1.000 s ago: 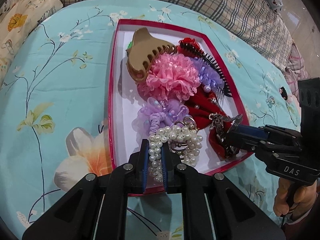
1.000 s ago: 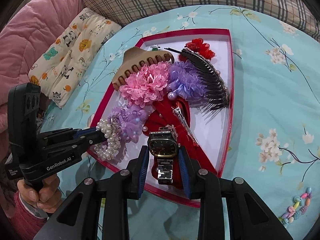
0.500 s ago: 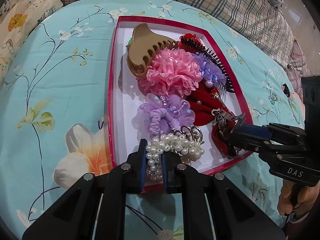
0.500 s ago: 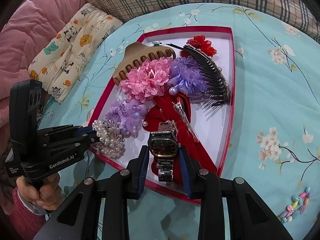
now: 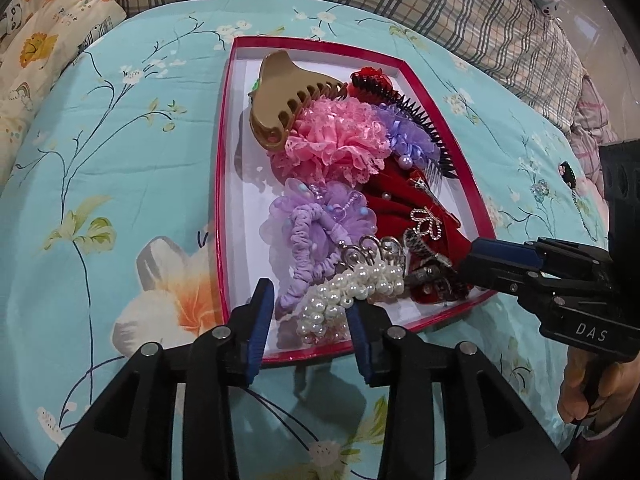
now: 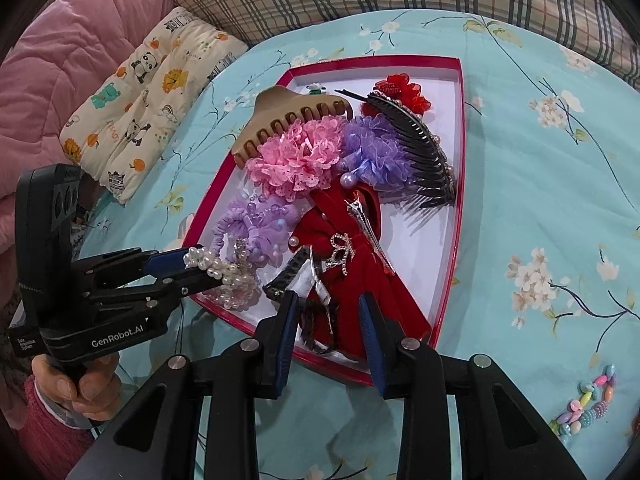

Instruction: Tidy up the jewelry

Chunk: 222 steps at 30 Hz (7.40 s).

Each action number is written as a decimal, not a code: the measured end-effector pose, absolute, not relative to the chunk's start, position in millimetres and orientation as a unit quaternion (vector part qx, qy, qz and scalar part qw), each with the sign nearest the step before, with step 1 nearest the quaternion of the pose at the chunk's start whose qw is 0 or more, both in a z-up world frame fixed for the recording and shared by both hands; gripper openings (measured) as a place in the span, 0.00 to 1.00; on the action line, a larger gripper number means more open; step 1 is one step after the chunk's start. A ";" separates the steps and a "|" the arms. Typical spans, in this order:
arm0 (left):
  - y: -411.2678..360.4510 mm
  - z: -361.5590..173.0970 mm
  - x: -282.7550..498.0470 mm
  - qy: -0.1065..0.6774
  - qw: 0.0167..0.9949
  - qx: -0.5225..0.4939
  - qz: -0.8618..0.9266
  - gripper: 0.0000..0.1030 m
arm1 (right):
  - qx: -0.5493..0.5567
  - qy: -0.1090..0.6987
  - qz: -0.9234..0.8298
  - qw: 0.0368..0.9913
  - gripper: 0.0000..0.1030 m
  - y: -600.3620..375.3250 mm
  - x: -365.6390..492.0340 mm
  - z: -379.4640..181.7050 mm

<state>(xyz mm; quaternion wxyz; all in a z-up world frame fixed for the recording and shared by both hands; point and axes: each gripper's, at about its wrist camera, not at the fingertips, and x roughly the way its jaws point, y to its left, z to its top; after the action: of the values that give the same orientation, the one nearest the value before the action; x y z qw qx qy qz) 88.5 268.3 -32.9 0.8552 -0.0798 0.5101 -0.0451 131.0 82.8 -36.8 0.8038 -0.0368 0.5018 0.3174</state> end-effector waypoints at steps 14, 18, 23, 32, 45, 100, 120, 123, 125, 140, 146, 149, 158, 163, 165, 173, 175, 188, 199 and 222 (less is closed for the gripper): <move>268.4 -22.9 71.9 0.503 0.859 -0.085 -0.039 0.52 | -0.023 0.484 0.321 0.814 0.33 71.3 115.4 -21.2; 268.7 -20.1 67.8 0.501 0.860 -0.086 -0.038 0.53 | -0.020 0.482 0.318 0.816 0.33 67.5 112.9 -19.5; 268.7 -15.8 63.3 0.498 0.862 -0.089 -0.037 0.61 | -0.016 0.476 0.316 0.821 0.34 62.8 110.4 -13.4; 266.6 -6.3 50.2 0.491 0.866 -0.096 -0.019 0.69 | -0.014 0.467 0.312 0.828 0.40 57.6 103.4 -8.1; 257.2 21.0 23.1 0.471 0.879 -0.064 0.050 0.82 | -0.024 0.452 0.303 0.838 0.64 50.1 81.4 -0.6; 268.1 9.6 56.3 0.497 0.855 -0.029 0.147 0.84 | -0.071 0.482 0.275 0.829 0.83 76.3 106.1 -10.8; 263.7 16.1 44.2 0.486 0.863 -0.014 0.135 0.84 | -0.071 0.474 0.275 0.833 0.83 70.4 107.3 -2.3; 262.6 17.6 42.4 0.484 0.864 -0.013 0.136 0.84 | -0.068 0.474 0.276 0.834 0.83 70.1 106.5 -1.3; 262.2 19.6 41.7 0.482 0.866 -0.012 0.134 0.84 | -0.068 0.472 0.277 0.834 0.83 70.4 104.7 0.1; 256.2 29.3 36.1 0.470 0.873 -0.003 0.131 0.84 | -0.062 0.466 0.278 0.837 0.83 67.1 100.3 6.3; 255.6 31.3 35.2 0.467 0.874 -0.002 0.130 0.84 | -0.063 0.464 0.281 0.838 0.83 68.3 98.1 7.9; 255.1 31.6 34.8 0.466 0.875 -0.002 0.131 0.84 | -0.063 0.464 0.282 0.838 0.83 68.9 97.6 8.7; 254.4 32.3 35.0 0.465 0.875 0.000 0.131 0.84 | -0.063 0.464 0.282 0.838 0.83 69.6 97.3 8.7; 255.1 32.9 35.7 0.465 0.876 0.001 0.132 0.84 | -0.064 0.464 0.282 0.837 0.83 70.2 97.2 8.4; 255.2 32.6 35.5 0.465 0.876 0.001 0.132 0.84 | -0.063 0.464 0.282 0.837 0.83 70.0 97.2 8.4; 255.9 33.6 36.0 0.464 0.876 0.002 0.132 0.84 | -0.063 0.464 0.283 0.837 0.83 70.3 97.2 8.3; 255.9 33.6 36.0 0.463 0.876 0.002 0.132 0.84 | -0.063 0.464 0.283 0.837 0.83 70.3 97.2 8.3; 255.8 33.6 36.6 0.463 0.876 0.003 0.132 0.84 | -0.065 0.464 0.282 0.837 0.83 71.6 97.6 7.8; 256.4 34.3 37.7 0.463 0.877 0.004 0.133 0.84 | -0.065 0.464 0.283 0.837 0.83 72.9 98.6 9.5; 255.5 33.8 38.4 0.455 0.880 0.010 0.138 0.84 | -0.066 0.466 0.282 0.836 0.83 73.4 100.4 7.3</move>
<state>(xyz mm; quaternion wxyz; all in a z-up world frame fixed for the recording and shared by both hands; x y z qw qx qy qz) 38.4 255.5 33.8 0.8797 0.0101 0.4548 0.1384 100.4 73.4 7.3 0.8362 -0.0656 0.4661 0.2815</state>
